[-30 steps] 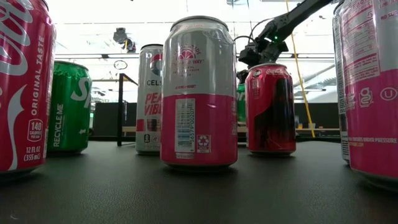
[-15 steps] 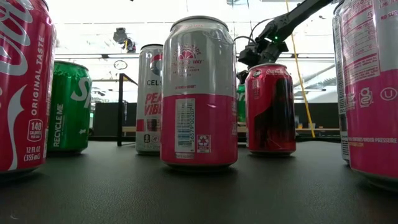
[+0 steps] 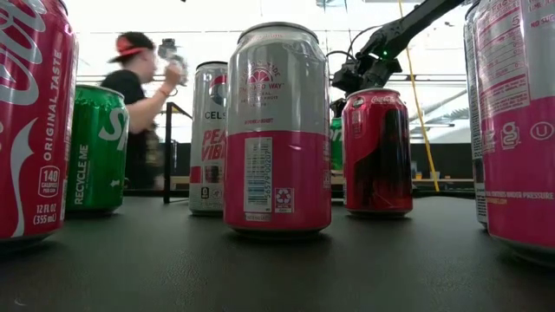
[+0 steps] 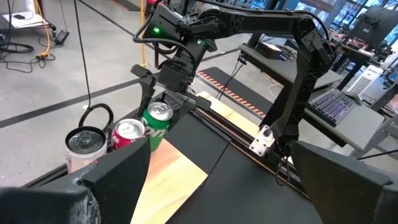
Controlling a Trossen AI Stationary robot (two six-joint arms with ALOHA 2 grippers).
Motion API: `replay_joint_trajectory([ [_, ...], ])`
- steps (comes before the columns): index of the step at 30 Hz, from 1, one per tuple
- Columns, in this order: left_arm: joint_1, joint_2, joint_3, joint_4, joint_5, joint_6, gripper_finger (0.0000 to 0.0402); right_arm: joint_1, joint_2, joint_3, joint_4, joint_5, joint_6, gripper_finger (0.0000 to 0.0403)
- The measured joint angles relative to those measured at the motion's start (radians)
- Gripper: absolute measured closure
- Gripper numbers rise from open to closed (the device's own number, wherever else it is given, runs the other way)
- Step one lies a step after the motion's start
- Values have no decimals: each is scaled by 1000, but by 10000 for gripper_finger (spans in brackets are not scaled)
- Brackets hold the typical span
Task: Place canned beverage on shelf
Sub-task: Put the top right green soda can on the shelf, then put the top red soda can on the shelf
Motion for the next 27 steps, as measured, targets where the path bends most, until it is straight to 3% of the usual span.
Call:
replay_joint_trajectory([
  [13,0,0,0,-2,39,-26,13,0,1,0,31,8,8,102],
  [19,0,0,0,-3,40,-26,13,0,1,0,61,67,39,70],
  [27,0,0,0,-6,40,-25,13,1,1,0,41,55,45,47],
])
